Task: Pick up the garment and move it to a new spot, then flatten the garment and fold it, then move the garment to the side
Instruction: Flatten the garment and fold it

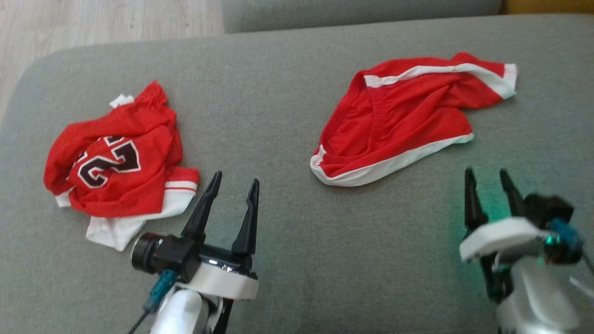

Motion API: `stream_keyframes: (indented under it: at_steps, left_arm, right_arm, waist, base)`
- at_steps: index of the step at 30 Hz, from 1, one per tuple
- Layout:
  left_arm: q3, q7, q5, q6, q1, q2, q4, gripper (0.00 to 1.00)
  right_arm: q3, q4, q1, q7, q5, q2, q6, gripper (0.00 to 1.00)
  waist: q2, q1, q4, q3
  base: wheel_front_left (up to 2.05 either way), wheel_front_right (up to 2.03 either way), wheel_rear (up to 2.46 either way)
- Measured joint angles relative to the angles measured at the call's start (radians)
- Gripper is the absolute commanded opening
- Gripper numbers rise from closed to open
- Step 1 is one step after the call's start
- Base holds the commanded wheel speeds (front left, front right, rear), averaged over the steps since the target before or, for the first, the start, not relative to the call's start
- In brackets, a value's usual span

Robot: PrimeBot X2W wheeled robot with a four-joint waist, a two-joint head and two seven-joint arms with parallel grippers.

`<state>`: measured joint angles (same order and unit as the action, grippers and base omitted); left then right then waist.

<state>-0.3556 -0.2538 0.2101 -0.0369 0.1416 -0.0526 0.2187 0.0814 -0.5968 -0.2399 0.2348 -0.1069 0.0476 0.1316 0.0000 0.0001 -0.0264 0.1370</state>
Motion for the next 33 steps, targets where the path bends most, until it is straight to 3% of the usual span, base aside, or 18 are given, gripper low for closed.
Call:
stream_keyframes:
  at_steps: [8, 14, 24, 25, 26, 33]
  left_arm:
    - [-0.007, 0.000, -0.009, -0.008, 0.038, 0.001, 0.016, 1.00]
    - [-0.014, 0.000, -0.009, -0.007, 0.040, 0.001, 0.022, 1.00]
    - [-0.012, 0.000, -0.016, -0.006, 0.054, 0.001, 0.021, 1.00]
    - [-0.010, 0.000, -0.018, -0.007, 0.060, 0.001, 0.021, 1.00]
    - [-0.008, 0.000, -0.018, -0.007, 0.066, 0.001, 0.021, 1.00]
    - [-0.001, 0.000, -0.018, -0.007, 0.076, 0.001, 0.027, 1.00]
  right_arm:
    - [0.164, -0.164, -0.217, -0.096, 0.007, 0.000, 0.000, 1.00]
    - [0.338, -0.297, -0.313, -0.101, 0.133, 0.001, 0.000, 1.00]
    - [0.371, -0.459, -0.445, -0.095, 0.280, 0.007, 0.000, 1.00]
    - [0.372, -0.466, -0.453, -0.095, 0.296, 0.008, 0.000, 0.40]
    - [0.378, -0.468, -0.456, -0.093, 0.314, 0.008, 0.000, 0.00]
    - [0.444, -0.495, -0.441, -0.047, 0.364, 0.001, 0.000, 0.00]
  waist:
    - [0.0000, 0.0001, 0.061, 0.057]
    - [0.0000, 0.0001, 0.108, 0.081]
    - [0.0000, 0.0000, 0.119, 0.123]
    - [0.0000, 0.0000, 0.117, 0.125]
    - [0.0000, 0.0000, 0.114, 0.125]
    - [0.0000, 0.0000, 0.088, 0.095]
  base:
    - [0.00, 0.00, 0.00]
    - [0.00, 0.00, 0.00]
    - [0.00, 0.00, 0.00]
    - [0.00, 0.00, 0.00]
    - [0.00, 0.00, 0.00]
    - [0.00, 0.00, 0.00]
